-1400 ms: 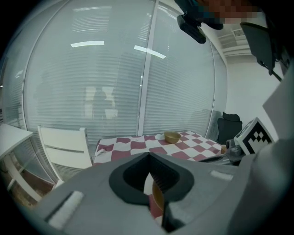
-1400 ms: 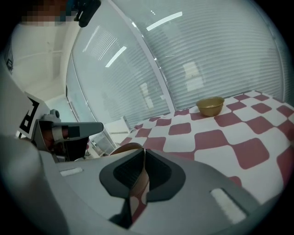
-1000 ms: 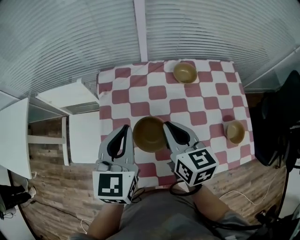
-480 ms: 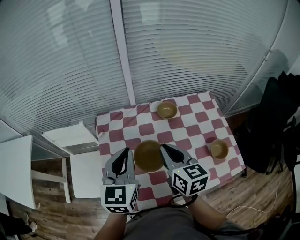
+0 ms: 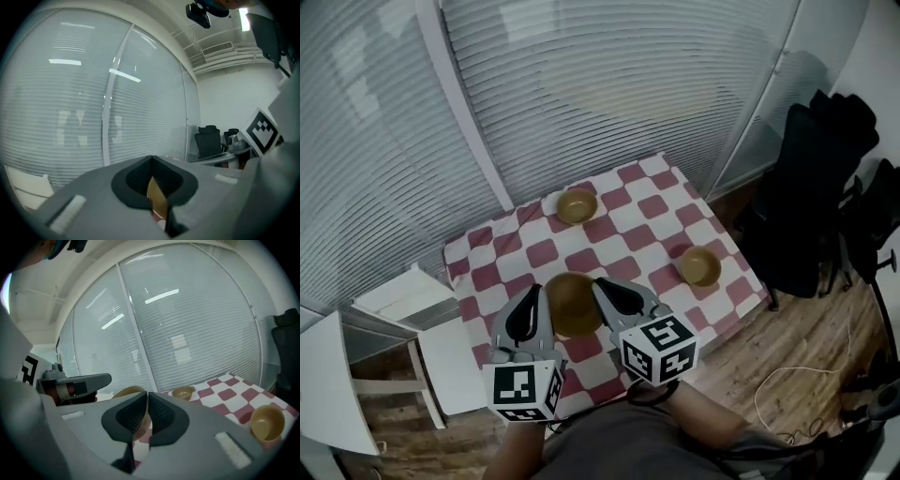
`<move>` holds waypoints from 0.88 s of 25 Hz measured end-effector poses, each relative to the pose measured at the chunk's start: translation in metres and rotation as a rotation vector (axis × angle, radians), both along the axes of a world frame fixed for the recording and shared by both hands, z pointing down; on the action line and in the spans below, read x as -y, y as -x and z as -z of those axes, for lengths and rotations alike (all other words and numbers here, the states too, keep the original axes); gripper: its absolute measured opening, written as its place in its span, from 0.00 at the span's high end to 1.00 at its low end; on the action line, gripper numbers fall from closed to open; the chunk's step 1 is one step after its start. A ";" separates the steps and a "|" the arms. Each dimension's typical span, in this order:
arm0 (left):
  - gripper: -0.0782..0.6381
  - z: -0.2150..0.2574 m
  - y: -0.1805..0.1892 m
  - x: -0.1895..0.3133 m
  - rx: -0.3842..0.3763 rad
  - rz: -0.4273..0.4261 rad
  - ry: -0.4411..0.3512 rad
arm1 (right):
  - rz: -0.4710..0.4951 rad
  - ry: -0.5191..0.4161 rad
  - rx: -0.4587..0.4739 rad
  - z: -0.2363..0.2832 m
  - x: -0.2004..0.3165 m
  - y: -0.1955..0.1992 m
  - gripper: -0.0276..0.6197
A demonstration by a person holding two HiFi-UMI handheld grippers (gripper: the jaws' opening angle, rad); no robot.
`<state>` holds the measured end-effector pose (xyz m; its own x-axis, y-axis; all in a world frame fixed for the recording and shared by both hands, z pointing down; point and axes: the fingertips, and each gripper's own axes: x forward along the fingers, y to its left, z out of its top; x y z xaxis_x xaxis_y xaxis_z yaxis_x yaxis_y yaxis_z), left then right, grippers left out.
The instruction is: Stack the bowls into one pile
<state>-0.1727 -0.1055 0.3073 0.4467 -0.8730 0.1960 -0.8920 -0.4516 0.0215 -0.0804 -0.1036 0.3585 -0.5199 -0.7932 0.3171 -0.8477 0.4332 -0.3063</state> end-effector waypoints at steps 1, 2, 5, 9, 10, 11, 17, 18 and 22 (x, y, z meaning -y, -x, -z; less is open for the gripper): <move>0.89 0.000 -0.012 -0.001 0.010 -0.022 0.004 | -0.016 0.000 0.009 0.001 -0.002 -0.010 0.90; 0.89 0.001 -0.025 -0.001 0.017 -0.042 0.006 | -0.031 0.000 0.015 0.002 -0.003 -0.021 0.90; 0.89 0.006 -0.065 0.001 0.016 -0.073 0.000 | -0.063 0.000 0.021 0.004 -0.003 -0.059 0.90; 0.89 0.008 -0.115 0.003 0.018 -0.101 -0.011 | -0.110 0.003 0.022 0.004 -0.004 -0.114 0.90; 0.89 0.008 -0.127 0.004 0.020 -0.110 -0.010 | -0.123 0.004 0.021 0.003 -0.004 -0.128 0.90; 0.89 0.007 -0.139 0.005 0.022 -0.118 -0.009 | -0.136 0.006 0.020 0.002 -0.005 -0.142 0.90; 0.89 0.000 -0.199 0.014 0.027 -0.154 0.003 | -0.204 0.033 0.014 -0.012 -0.007 -0.211 0.90; 0.89 -0.002 -0.208 0.016 0.026 -0.160 0.007 | -0.212 0.037 0.010 -0.014 -0.007 -0.221 0.90; 0.89 -0.009 -0.244 0.020 0.029 -0.182 0.036 | -0.237 0.052 -0.001 -0.029 -0.009 -0.259 0.90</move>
